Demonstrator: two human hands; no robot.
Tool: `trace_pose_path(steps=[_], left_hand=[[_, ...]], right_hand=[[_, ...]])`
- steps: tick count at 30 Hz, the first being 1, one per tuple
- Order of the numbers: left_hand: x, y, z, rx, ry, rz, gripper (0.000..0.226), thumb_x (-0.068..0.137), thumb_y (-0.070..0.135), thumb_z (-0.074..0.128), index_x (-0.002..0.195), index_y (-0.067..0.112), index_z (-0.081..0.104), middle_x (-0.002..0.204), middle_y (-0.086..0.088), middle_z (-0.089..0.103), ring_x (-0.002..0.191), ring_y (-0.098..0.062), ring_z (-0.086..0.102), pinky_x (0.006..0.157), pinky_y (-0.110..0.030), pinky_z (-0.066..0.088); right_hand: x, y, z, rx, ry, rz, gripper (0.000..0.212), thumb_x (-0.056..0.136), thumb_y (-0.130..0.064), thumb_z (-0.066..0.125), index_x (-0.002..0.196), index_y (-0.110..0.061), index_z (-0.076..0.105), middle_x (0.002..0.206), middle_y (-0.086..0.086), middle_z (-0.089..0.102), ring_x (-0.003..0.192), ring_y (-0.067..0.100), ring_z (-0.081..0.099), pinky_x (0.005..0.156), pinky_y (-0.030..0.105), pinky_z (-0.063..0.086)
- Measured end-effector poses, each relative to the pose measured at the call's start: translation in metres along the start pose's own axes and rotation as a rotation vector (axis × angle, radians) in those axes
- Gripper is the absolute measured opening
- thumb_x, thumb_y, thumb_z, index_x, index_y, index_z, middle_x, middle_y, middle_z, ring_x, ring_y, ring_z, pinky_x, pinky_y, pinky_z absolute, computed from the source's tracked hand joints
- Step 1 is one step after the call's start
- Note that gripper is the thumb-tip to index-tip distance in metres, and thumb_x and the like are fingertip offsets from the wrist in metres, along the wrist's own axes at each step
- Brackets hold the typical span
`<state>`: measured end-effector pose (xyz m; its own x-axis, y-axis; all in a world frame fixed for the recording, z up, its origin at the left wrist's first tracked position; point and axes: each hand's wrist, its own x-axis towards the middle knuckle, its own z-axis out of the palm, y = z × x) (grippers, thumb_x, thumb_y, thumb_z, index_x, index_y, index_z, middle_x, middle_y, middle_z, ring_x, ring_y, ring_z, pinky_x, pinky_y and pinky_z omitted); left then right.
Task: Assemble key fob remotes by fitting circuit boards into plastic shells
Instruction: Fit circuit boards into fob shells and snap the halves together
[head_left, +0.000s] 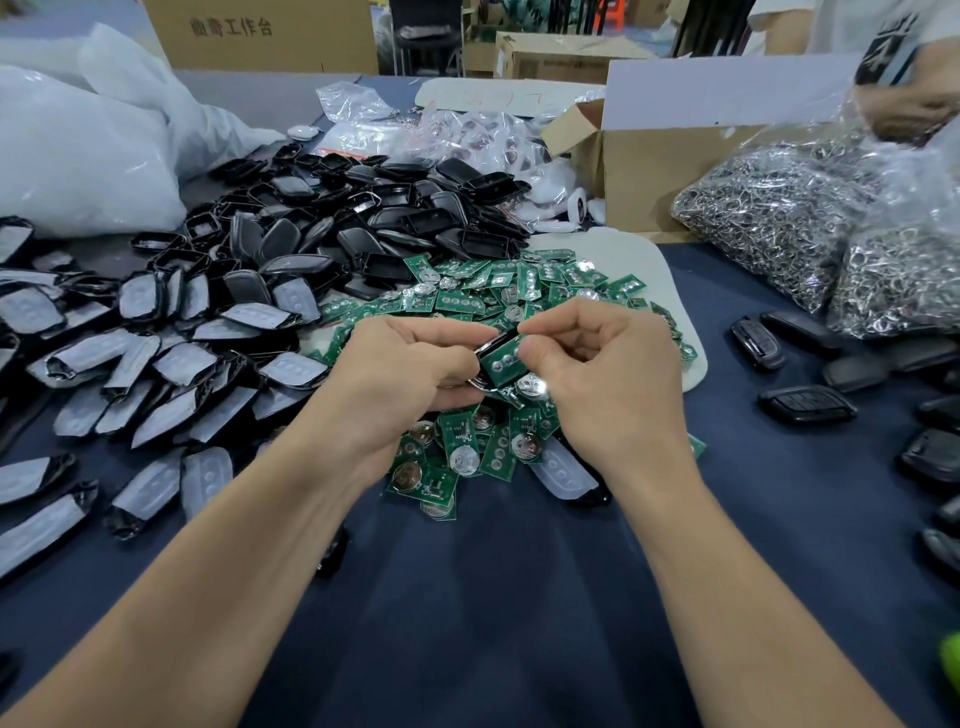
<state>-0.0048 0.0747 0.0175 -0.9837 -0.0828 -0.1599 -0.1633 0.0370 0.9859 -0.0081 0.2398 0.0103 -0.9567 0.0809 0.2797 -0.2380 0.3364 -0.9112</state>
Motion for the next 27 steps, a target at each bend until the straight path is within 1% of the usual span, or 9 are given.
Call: trace_pose_path(steps=[3, 5, 8, 12, 15, 18, 22, 25, 27], left_hand=[[-0.0004, 0.0006, -0.0005, -0.002, -0.005, -0.005, 0.032, 0.086, -0.010, 0.068, 0.085, 0.017, 0.085, 0.066, -0.008, 0.058, 0.064, -0.009, 0.062, 0.069, -0.027, 0.063], [-0.0013, 0.0012, 0.0000, -0.002, -0.002, -0.011, 0.031, 0.086, -0.010, 0.068, 0.084, 0.016, 0.085, 0.062, -0.004, 0.060, 0.062, -0.008, 0.063, 0.068, -0.026, 0.063], [-0.0017, 0.0022, 0.0004, -0.001, -0.001, -0.013, 0.030, 0.087, -0.011, 0.067, 0.086, 0.014, 0.084, 0.059, 0.001, 0.066, 0.060, -0.005, 0.067, 0.066, -0.024, 0.062], [-0.0024, 0.0020, 0.0009, -0.017, -0.014, -0.011, 0.027, 0.087, -0.011, 0.067, 0.091, 0.010, 0.082, 0.058, 0.003, 0.068, 0.059, -0.004, 0.068, 0.066, -0.024, 0.062], [-0.0023, 0.0012, 0.0008, -0.060, -0.024, -0.020, 0.025, 0.088, -0.010, 0.067, 0.093, 0.010, 0.081, 0.064, 0.001, 0.073, 0.064, -0.007, 0.071, 0.068, -0.025, 0.062], [-0.0048, 0.0001, 0.0026, -0.054, -0.027, 0.022, 0.022, 0.085, -0.002, 0.075, 0.091, 0.018, 0.083, 0.075, 0.001, 0.078, 0.074, -0.008, 0.074, 0.070, -0.023, 0.061], [-0.0075, -0.0011, 0.0056, 0.027, 0.063, 0.137, 0.034, 0.077, -0.006, 0.081, 0.085, 0.028, 0.082, 0.083, 0.009, 0.080, 0.077, -0.006, 0.076, 0.063, -0.016, 0.057], [-0.0080, 0.0015, 0.0060, 0.011, 0.101, 0.170, 0.038, 0.074, -0.008, 0.083, 0.083, 0.028, 0.082, 0.085, 0.007, 0.081, 0.080, -0.007, 0.077, 0.062, -0.017, 0.057], [-0.0092, 0.0033, 0.0067, -0.002, 0.123, 0.193, 0.040, 0.073, -0.010, 0.082, 0.080, 0.029, 0.083, 0.086, 0.006, 0.081, 0.082, -0.008, 0.077, 0.062, -0.017, 0.057]], right_hand=[[0.0002, 0.0005, 0.0007, -0.012, 0.004, 0.000, 0.021, 0.084, -0.007, 0.079, 0.078, -0.028, 0.077, 0.069, -0.016, 0.073, 0.060, 0.002, 0.066, 0.055, 0.011, 0.050], [-0.0002, 0.0014, 0.0023, -0.030, 0.012, 0.005, 0.022, 0.085, -0.008, 0.078, 0.077, -0.029, 0.076, 0.070, -0.015, 0.073, 0.060, 0.004, 0.066, 0.055, 0.016, 0.052], [0.0003, 0.0032, 0.0041, -0.052, 0.024, 0.016, 0.021, 0.086, -0.009, 0.077, 0.078, -0.028, 0.076, 0.071, -0.013, 0.073, 0.061, 0.008, 0.066, 0.060, 0.025, 0.056], [0.0004, 0.0037, 0.0036, -0.060, 0.032, 0.027, 0.019, 0.085, -0.011, 0.078, 0.077, -0.028, 0.076, 0.069, -0.015, 0.073, 0.061, 0.007, 0.067, 0.061, 0.025, 0.057], [0.0002, 0.0030, 0.0025, -0.093, 0.068, -0.002, 0.018, 0.081, -0.015, 0.081, 0.073, -0.030, 0.075, 0.068, -0.017, 0.071, 0.060, 0.005, 0.067, 0.058, 0.018, 0.054], [-0.0007, 0.0031, 0.0025, -0.118, 0.094, -0.032, 0.017, 0.079, -0.017, 0.084, 0.071, -0.030, 0.075, 0.066, -0.018, 0.071, 0.059, 0.004, 0.067, 0.055, 0.013, 0.051], [-0.0040, 0.0004, 0.0052, -0.151, 0.115, -0.084, 0.018, 0.078, -0.021, 0.086, 0.071, -0.033, 0.074, 0.069, -0.023, 0.070, 0.061, 0.001, 0.067, 0.058, 0.012, 0.052], [-0.0059, -0.0007, 0.0060, -0.196, 0.179, -0.096, 0.011, 0.076, -0.032, 0.088, 0.077, -0.032, 0.077, 0.065, -0.020, 0.069, 0.063, -0.001, 0.067, 0.061, 0.015, 0.054], [-0.0066, -0.0012, 0.0059, -0.285, 0.245, -0.080, 0.021, 0.072, -0.046, 0.086, 0.084, -0.032, 0.076, 0.061, -0.019, 0.065, 0.061, 0.001, 0.065, 0.065, 0.025, 0.057]])
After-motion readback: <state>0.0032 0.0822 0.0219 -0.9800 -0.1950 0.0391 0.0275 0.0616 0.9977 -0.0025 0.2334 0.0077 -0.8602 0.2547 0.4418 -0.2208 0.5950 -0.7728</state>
